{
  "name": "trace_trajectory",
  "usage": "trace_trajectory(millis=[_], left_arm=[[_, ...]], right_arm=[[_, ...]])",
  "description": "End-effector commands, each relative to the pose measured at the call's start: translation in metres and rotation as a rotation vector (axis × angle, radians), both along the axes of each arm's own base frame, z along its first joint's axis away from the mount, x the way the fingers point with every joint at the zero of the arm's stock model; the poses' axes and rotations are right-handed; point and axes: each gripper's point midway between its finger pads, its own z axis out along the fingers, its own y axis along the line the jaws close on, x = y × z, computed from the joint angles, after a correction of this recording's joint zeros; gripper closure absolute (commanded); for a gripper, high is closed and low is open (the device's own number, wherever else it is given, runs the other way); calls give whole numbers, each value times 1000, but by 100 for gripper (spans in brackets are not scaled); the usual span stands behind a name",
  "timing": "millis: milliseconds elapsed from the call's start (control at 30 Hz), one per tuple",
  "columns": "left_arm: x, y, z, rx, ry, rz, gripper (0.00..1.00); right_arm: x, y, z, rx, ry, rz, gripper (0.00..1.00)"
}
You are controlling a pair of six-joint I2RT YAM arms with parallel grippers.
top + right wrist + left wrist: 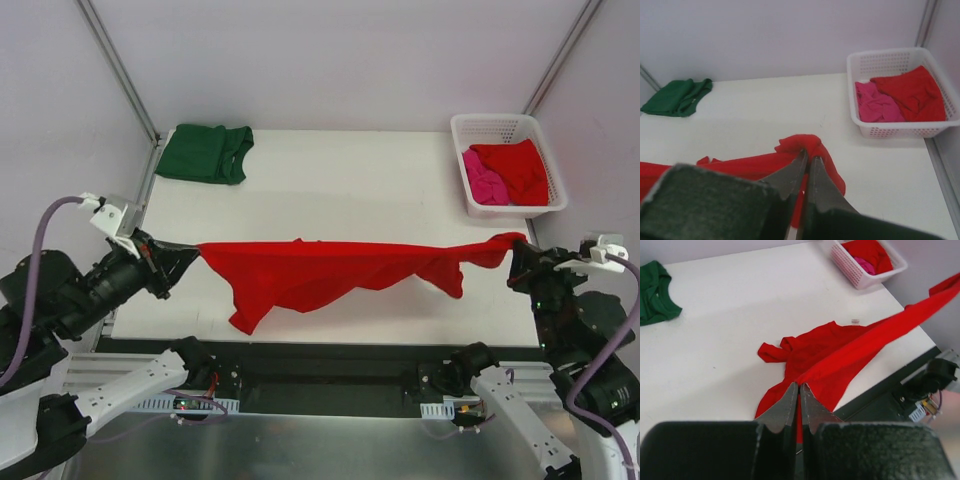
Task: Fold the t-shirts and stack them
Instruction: Flatten the tshirt out
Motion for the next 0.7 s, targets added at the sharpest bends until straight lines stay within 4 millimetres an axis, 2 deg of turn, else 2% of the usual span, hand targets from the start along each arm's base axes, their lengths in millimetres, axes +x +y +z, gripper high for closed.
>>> trace_trajectory(millis=[0, 100, 200, 267, 300, 367, 400, 467, 500, 567, 600, 633, 667], left_arm=[[-27, 2, 29, -5, -116, -134, 100], [-42, 3, 51, -47, -180, -191, 100], [-37, 6, 59, -38, -212, -169, 100], [-16, 7, 49, 26, -193, -93, 100], [1, -1, 46, 57, -178, -68, 100], [40, -13, 25, 162, -146, 12, 100], [55, -16, 18, 191, -142, 54, 100], [95, -37, -4, 260, -139, 108, 100], [106, -43, -8, 267, -143, 123, 100], [133, -64, -25, 279, -150, 128, 100], [140, -69, -31, 278, -145, 123, 100], [147, -73, -32, 275, -150, 132, 100], [159, -75, -41, 300, -139, 154, 100]], right_arm=[[-19, 0, 46, -57, -169, 71, 99], [-24, 4, 62, -53, -212, 103, 99], [-12, 7, 65, -60, -203, 94, 99], [6, 11, 57, -63, -167, 76, 99], [27, 21, 51, -81, -129, 81, 99], [55, 35, 27, -95, -42, 94, 99], [81, 48, 11, -109, 13, 109, 99], [108, 60, -28, -104, 101, 102, 99], [129, 70, -42, -112, 131, 105, 99], [149, 75, -61, -125, 173, 81, 99], [154, 75, -65, -131, 186, 68, 99], [166, 78, -81, -158, 239, 53, 99], [171, 74, -79, -171, 251, 19, 99]])
